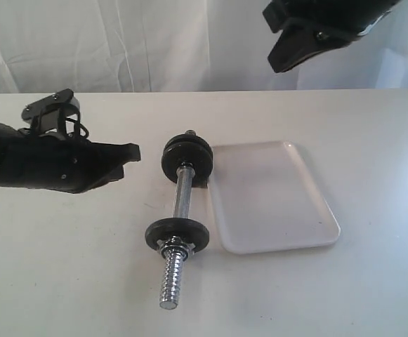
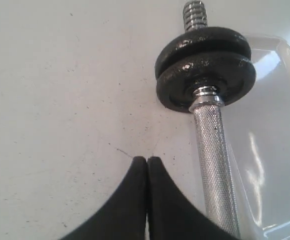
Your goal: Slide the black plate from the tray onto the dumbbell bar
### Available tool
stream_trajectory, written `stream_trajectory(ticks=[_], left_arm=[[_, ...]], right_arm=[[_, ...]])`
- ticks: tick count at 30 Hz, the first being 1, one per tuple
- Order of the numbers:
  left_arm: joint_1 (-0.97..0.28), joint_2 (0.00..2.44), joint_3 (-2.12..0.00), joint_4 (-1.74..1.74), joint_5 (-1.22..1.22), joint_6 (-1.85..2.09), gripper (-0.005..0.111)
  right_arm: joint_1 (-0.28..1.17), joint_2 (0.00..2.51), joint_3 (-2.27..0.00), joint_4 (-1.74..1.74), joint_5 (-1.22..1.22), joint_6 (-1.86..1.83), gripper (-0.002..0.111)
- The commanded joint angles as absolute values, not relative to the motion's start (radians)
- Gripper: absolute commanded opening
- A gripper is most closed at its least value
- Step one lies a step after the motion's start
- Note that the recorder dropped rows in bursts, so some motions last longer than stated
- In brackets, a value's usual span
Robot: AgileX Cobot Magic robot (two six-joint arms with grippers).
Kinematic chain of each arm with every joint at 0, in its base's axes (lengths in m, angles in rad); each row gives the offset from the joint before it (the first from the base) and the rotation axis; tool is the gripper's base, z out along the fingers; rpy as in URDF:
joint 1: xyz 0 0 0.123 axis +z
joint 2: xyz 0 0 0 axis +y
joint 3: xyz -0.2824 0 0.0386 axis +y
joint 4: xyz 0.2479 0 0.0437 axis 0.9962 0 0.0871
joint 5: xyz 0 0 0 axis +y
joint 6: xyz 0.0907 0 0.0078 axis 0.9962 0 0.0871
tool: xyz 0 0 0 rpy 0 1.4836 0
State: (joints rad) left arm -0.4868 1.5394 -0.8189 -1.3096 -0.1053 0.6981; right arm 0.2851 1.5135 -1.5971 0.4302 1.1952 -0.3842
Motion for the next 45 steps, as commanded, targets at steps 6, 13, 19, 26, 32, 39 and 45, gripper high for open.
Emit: stream_trajectory(ticks=[6,13,19,26,32,39,45], left_arm=[[-0.489,1.295,-0.759,-1.229,-0.103,0.895,0.0],[-0.489,1.052,-0.751,-1.19,0.028,0.999,0.0],[-0.489,0.969,-0.635,-1.195,0.151,0.977,0.0],[-0.489,0.988,-0.414,-1.221,0.174,0.823,0.0],[-0.489,0.995,-0.34,-1.226,0.084,0.827,0.0],[-0.491,1.156,-0.344,-1.251,0.093,0.808,0.0],[-0.491,1.218,-0.411,-1.255,0.149,0.815,0.0]], right_arm=[[0.278,1.091,-1.254,0.36,1.014,-0.38,0.0],[0.278,0.831,-1.033,0.34,0.959,-0.38,0.0],[0.278,0.668,-0.884,0.338,0.936,-0.377,0.0],[0.278,0.561,-0.736,0.335,0.911,-0.333,0.0],[0.278,0.561,-0.692,0.343,0.907,-0.301,0.0],[0.278,0.561,-0.683,0.359,0.884,-0.284,0.0],[0.278,0.561,-0.683,0.363,0.873,-0.284,0.0]])
